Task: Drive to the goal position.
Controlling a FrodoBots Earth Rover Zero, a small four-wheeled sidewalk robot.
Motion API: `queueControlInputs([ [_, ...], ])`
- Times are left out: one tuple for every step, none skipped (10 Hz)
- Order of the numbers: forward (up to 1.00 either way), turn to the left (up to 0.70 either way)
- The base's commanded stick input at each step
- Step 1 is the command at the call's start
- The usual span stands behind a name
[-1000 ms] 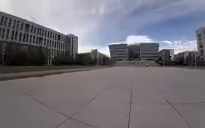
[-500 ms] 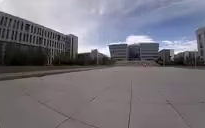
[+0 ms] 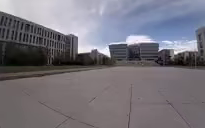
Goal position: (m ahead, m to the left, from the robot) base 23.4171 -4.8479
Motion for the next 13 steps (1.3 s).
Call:
queueControlInputs([
  [0.04, 0.00],
  [0.04, 0.00],
  [0.03, 0.00],
  [0.00, 0.00],
  [0.02, 0.00],
  [0.04, 0.00],
  [0.04, 0.00],
  [0.04, 0.00],
  [0.04, 0.00],
  [0.04, 0.00],
  [0.04, 0.00],
  [0.04, 0.00],
  [0.04, 0.00],
])
